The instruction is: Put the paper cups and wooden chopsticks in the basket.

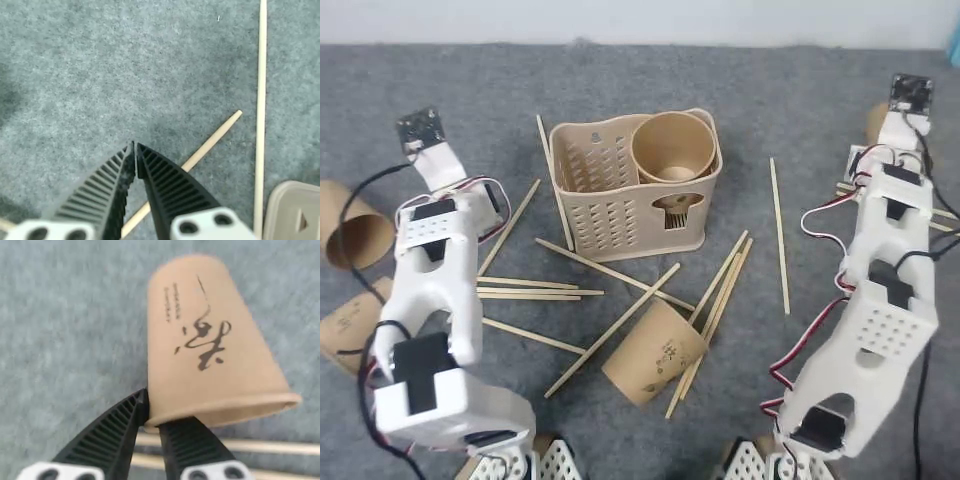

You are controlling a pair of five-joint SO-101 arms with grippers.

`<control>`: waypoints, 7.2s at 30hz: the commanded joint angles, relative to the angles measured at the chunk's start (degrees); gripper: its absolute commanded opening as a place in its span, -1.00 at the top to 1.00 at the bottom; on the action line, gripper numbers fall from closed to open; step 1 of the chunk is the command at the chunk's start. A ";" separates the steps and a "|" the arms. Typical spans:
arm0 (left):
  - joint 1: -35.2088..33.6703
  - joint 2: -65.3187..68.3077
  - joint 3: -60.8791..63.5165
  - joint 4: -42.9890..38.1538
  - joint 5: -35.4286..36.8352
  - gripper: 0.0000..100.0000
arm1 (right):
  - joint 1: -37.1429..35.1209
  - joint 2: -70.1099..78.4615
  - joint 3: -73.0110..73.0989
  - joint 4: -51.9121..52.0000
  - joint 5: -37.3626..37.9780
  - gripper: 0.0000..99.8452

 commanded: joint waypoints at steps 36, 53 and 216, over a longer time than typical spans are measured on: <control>0.62 -0.62 -2.24 0.09 -0.79 0.97 | 7.60 -61.23 60.22 1.36 -6.77 0.98; 0.53 -0.62 -2.24 0.18 -0.79 0.97 | 5.23 -77.23 48.88 21.05 0.44 0.98; -29.19 -3.34 -7.96 -9.49 -26.20 0.97 | -13.41 -94.73 87.47 31.69 19.78 0.99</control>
